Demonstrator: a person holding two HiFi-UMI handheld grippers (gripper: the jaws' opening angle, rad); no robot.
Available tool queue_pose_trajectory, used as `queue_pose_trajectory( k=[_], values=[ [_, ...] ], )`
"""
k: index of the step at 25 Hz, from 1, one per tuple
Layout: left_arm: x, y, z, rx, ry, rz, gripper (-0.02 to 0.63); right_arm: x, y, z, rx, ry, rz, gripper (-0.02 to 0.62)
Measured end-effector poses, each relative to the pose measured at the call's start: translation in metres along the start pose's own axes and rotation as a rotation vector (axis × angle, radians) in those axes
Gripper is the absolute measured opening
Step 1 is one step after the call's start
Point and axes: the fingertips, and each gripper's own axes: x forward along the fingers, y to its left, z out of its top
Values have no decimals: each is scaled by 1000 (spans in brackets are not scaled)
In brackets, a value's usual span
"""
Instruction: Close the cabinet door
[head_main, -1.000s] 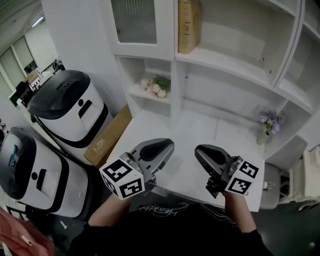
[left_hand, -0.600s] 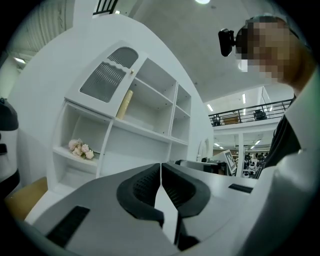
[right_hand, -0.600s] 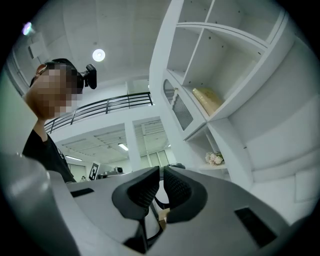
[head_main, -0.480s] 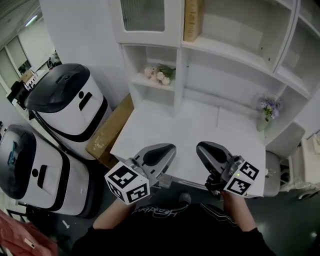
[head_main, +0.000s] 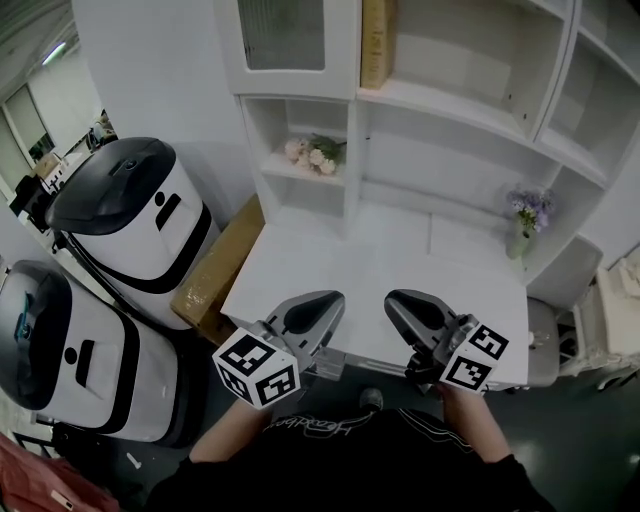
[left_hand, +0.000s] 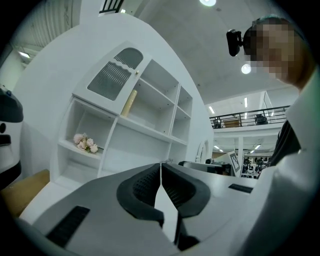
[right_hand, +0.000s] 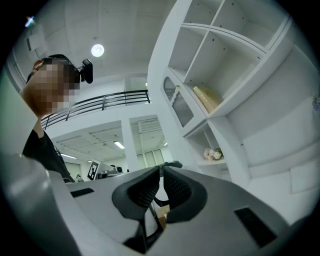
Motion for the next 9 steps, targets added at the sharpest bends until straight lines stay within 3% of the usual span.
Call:
queue_pose_trajectory(
  k=[9],
  values=[
    [1, 4, 0, -7, 2, -14, 29, 10, 0, -8, 6, 9, -5, 55]
  ],
)
